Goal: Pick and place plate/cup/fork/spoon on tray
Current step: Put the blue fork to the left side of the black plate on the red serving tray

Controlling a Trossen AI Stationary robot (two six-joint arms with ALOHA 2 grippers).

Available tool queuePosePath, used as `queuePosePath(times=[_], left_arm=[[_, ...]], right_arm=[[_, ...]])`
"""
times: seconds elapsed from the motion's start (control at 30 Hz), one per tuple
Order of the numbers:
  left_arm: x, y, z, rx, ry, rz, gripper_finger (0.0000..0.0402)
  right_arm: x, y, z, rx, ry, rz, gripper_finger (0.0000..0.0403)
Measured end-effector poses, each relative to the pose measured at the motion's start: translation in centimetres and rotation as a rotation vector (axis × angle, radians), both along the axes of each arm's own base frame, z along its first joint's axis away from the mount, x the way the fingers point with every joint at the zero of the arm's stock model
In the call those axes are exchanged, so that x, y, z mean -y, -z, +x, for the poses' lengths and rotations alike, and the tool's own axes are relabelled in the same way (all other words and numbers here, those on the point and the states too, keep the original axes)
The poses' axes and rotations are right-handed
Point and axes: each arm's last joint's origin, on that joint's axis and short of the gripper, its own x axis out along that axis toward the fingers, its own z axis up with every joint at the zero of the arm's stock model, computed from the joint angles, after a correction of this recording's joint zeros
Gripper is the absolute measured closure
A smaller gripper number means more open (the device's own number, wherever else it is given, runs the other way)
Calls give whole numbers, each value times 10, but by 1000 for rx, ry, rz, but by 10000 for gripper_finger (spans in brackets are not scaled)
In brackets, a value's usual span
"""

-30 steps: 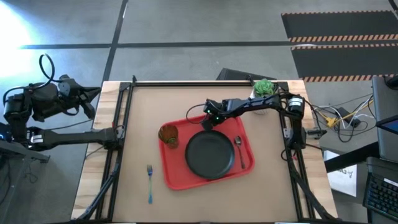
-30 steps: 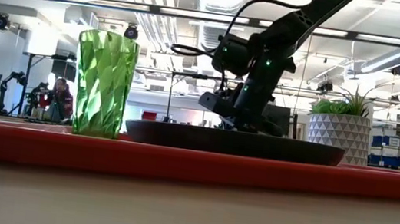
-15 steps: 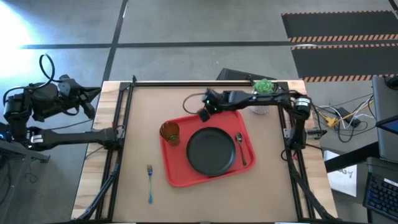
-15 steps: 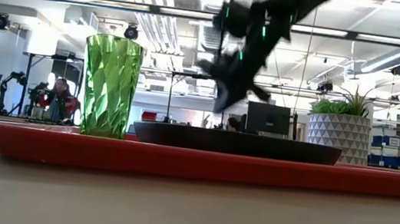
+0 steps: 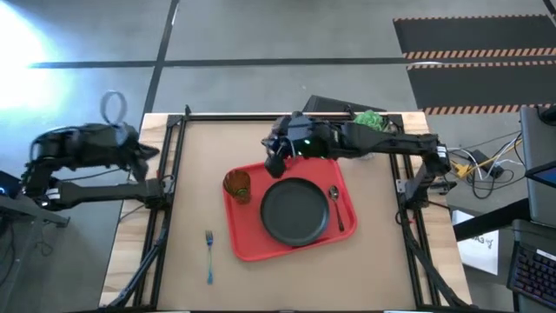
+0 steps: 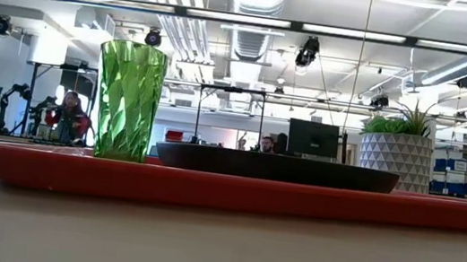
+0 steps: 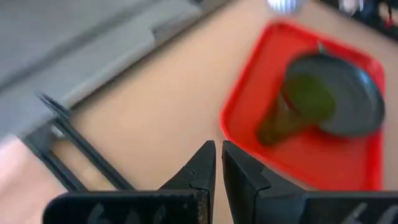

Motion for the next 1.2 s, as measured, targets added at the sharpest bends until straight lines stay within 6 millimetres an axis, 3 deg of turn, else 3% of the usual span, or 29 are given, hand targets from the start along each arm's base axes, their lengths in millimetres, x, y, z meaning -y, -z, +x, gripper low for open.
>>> queuePosePath(times=[0.17,0.37,0.7,0.9,1.03,1.2], left_arm=[[0,34,23,-14,94,-228,391],[-1,59,45,97,76,-415,391],[0,97,54,29,-35,-597,391],[5,122,78,40,35,-634,391],[17,137,102,47,135,-670,391],[46,153,121,-129,181,-721,391]], right_arm=[[-39,-52,-21,78,-77,-144,394],[-63,-70,-42,8,-121,-235,394],[-60,-88,-77,-99,-126,-244,394],[-51,-112,-109,-36,-91,-308,394],[-47,-126,-132,19,-77,-300,394],[-45,-134,-149,52,-73,-295,394]])
